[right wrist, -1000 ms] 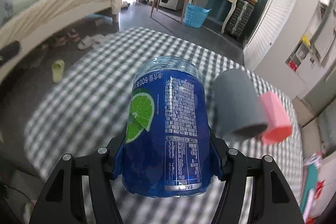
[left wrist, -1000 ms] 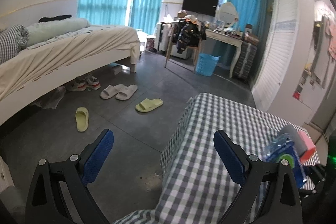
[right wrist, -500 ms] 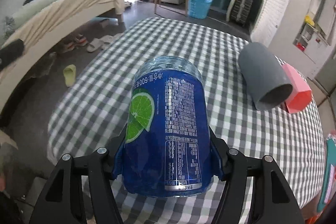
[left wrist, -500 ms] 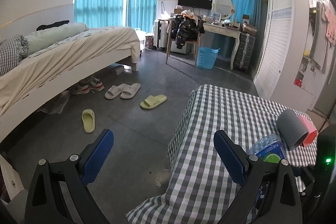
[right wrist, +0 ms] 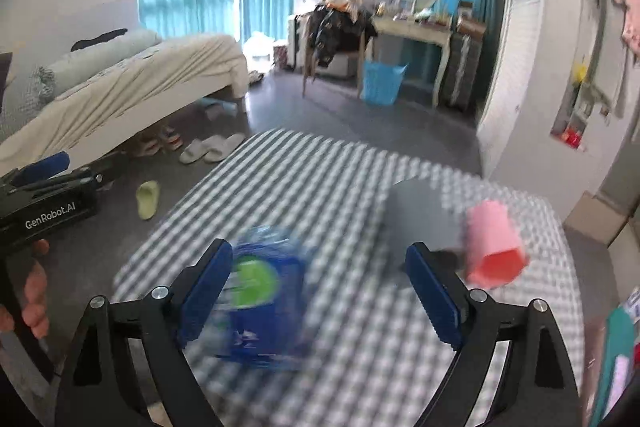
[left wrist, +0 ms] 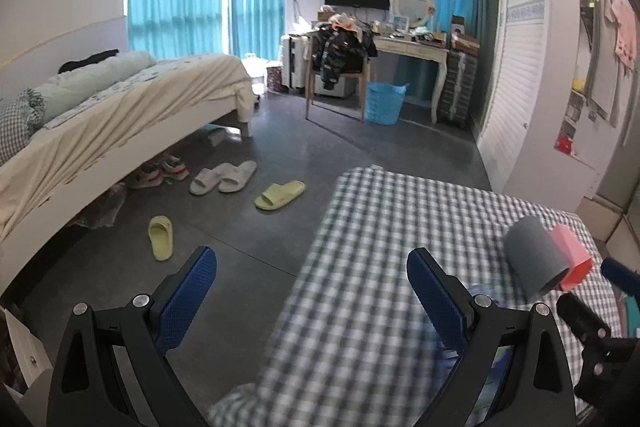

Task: Flip cup upside down
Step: 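Lift the blue bottle with the right gripper toward the left gripper, then close the left gripper on the blue bottle while the right gripper opens and withdraws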

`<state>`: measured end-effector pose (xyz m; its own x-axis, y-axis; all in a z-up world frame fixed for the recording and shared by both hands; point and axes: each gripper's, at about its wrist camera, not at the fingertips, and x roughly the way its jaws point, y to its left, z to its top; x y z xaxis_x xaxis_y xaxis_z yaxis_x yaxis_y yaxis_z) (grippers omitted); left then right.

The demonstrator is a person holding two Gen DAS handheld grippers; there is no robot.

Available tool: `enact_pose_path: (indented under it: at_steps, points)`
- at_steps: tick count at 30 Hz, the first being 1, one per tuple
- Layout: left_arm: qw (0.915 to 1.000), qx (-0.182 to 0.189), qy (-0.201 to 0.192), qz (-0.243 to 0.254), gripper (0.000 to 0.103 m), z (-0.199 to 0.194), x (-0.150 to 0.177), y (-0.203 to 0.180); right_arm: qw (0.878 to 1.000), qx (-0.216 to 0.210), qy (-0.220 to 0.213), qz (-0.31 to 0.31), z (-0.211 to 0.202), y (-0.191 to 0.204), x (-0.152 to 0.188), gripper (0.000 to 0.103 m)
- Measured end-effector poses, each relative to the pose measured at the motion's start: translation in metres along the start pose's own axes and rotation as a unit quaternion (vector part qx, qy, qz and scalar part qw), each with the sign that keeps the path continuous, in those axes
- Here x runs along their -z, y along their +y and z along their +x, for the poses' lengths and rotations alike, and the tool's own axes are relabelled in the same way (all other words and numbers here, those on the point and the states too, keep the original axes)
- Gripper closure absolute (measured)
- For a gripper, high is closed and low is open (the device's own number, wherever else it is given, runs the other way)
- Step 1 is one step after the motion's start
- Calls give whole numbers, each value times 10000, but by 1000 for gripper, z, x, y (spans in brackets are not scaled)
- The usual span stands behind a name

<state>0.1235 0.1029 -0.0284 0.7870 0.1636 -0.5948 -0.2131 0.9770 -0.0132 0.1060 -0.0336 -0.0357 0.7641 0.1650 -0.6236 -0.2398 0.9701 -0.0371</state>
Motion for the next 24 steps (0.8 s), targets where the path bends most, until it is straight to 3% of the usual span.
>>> enact_pose_path:
  at_steps: [11,18,24]
  points:
    - [9971,-56,561,503,4,10,-6,-87,9980,-100,-191,596,-3,-102,14,15]
    - [9926,68,1060,585,4,35,4,-115,9963,-153,-174,832,3,-134,27,15]
    - [9884,118,1339,712,4,56,17,-125,9960,-24,-88,884,9,-137,35,15]
